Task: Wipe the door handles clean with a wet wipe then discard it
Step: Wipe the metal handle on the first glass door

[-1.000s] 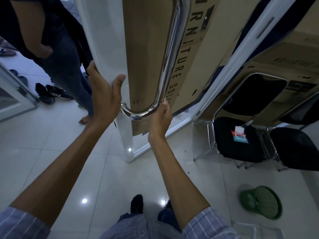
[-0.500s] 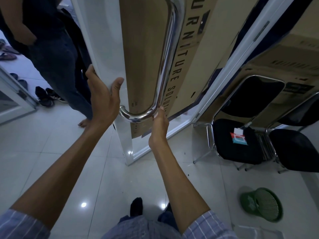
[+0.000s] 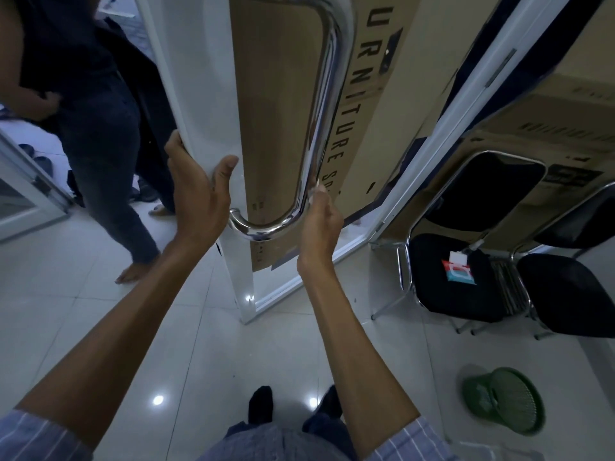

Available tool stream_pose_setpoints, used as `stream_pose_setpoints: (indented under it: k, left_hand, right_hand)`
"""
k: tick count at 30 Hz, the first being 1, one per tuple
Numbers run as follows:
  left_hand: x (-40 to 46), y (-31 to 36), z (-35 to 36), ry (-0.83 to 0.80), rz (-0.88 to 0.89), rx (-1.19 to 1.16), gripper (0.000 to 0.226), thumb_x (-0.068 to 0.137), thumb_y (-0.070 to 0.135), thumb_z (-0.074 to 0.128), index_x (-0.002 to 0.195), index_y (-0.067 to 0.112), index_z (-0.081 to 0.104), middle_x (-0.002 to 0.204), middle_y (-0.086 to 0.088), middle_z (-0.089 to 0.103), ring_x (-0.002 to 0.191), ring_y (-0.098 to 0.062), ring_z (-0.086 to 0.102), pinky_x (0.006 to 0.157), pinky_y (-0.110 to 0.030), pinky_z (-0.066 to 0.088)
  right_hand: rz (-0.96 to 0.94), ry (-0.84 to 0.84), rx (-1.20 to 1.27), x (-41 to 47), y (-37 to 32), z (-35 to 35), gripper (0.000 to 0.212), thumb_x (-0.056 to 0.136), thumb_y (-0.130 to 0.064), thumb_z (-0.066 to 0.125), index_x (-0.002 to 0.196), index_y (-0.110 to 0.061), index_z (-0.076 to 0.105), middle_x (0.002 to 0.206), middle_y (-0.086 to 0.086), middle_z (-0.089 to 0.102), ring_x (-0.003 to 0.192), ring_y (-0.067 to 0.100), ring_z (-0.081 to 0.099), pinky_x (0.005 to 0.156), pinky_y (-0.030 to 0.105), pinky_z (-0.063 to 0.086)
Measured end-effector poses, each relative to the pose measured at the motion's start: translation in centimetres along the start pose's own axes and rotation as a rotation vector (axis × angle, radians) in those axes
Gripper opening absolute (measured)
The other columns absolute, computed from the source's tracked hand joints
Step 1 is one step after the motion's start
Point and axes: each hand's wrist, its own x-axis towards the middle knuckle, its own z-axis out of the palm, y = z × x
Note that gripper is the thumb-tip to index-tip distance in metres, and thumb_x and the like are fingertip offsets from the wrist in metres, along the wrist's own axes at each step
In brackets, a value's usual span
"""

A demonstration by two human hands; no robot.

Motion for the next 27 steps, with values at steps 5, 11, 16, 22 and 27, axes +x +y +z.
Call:
stream_pose_setpoints:
  k: [5, 11, 16, 22, 27]
  left_hand:
    - [0.0, 0.0, 0.0, -0.004, 0.015, -0.02, 0.08, 0.099, 0.054, 0.064, 0.152, 0.012, 0.022, 0.149, -0.006, 0.042, 0.129, -0.012, 0.053, 0.095, -0.007, 0.048]
    - [0.0, 0.0, 0.1, 0.003, 0.018, -0.03, 0.08, 0.098, 0.055, 0.065, 0.151, 0.014, 0.022, 0.146, -0.007, 0.043, 0.128, -0.014, 0.054, 0.097, -0.017, 0.053]
    - [0.3, -0.7, 0.1, -0.004, 0.01, -0.034, 0.081, 0.096, 0.061, 0.064, 0.15, 0.018, 0.022, 0.144, -0.004, 0.044, 0.127, -0.016, 0.054, 0.094, -0.021, 0.053]
    - [0.2, -0.6, 0.2, -0.02, 0.034, -0.057, 0.075, 0.098, 0.055, 0.065, 0.149, 0.019, 0.023, 0.147, -0.005, 0.043, 0.13, -0.018, 0.054, 0.094, -0.021, 0.056]
    - [0.0, -0.1, -0.1, -0.028, -0.007, -0.059, 0.076, 0.097, 0.06, 0.063, 0.148, 0.02, 0.022, 0.146, -0.004, 0.044, 0.128, -0.022, 0.056, 0.097, -0.044, 0.061]
  right_hand:
    - [-0.268, 0.019, -0.096, -0.2, -2.4, 1.1, 0.031, 0.108, -0.048, 0.051, 0.123, -0.031, 0.072, 0.112, -0.001, 0.067, 0.103, 0.005, 0.062, 0.08, 0.018, 0.046]
    - [-0.558, 0.026, -0.166, -0.9, -6.6, 2.3, 0.036, 0.108, -0.046, 0.05, 0.136, -0.03, 0.066, 0.107, 0.016, 0.06, 0.097, 0.017, 0.06, 0.074, 0.013, 0.05]
    - [-0.792, 0.058, -0.193, -0.7, -10.5, 2.6, 0.043, 0.11, -0.026, 0.053, 0.15, -0.012, 0.057, 0.114, 0.009, 0.061, 0.107, 0.005, 0.048, 0.083, -0.001, 0.037]
    - [-1.093, 0.103, -0.183, -1.1, -13.9, 3.6, 0.038, 0.107, -0.013, 0.056, 0.143, -0.004, 0.061, 0.11, -0.007, 0.061, 0.11, 0.014, 0.049, 0.087, 0.01, 0.043]
    - [-1.427, 0.138, -0.337, -1.1, -16.7, 4.5, 0.025, 0.102, -0.012, 0.06, 0.119, -0.005, 0.076, 0.108, 0.001, 0.076, 0.106, 0.022, 0.055, 0.091, 0.025, 0.035]
